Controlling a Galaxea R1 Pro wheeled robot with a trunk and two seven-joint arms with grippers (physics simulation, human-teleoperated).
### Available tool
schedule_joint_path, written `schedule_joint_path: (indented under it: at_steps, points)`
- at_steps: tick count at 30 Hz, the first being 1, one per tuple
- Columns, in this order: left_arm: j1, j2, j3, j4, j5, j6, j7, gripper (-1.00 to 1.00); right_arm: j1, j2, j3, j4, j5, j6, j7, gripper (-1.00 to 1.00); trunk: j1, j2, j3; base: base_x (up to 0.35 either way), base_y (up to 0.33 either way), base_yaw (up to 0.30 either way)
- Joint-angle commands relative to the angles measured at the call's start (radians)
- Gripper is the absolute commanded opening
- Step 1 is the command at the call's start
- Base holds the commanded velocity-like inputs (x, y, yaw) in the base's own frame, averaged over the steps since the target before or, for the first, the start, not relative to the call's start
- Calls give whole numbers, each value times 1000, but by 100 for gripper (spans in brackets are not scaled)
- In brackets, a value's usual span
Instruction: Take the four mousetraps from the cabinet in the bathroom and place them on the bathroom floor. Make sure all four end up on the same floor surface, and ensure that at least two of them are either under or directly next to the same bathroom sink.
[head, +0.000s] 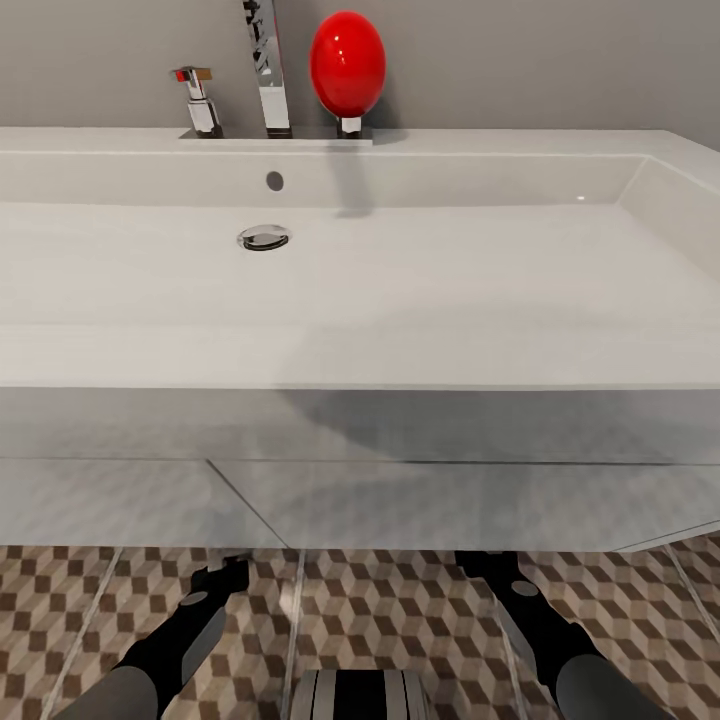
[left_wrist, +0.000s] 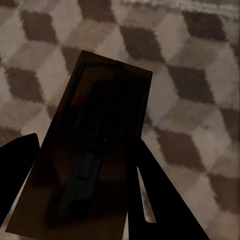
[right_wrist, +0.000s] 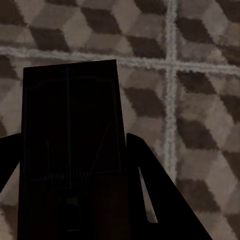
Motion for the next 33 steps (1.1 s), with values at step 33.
schedule_joint_path:
  at_steps: [33]
  points:
    - [0,-4,-11,-7,17,1,-5,-100,2,-1,4,22,-4,2,0,-100,0,0,-1,0,0,0]
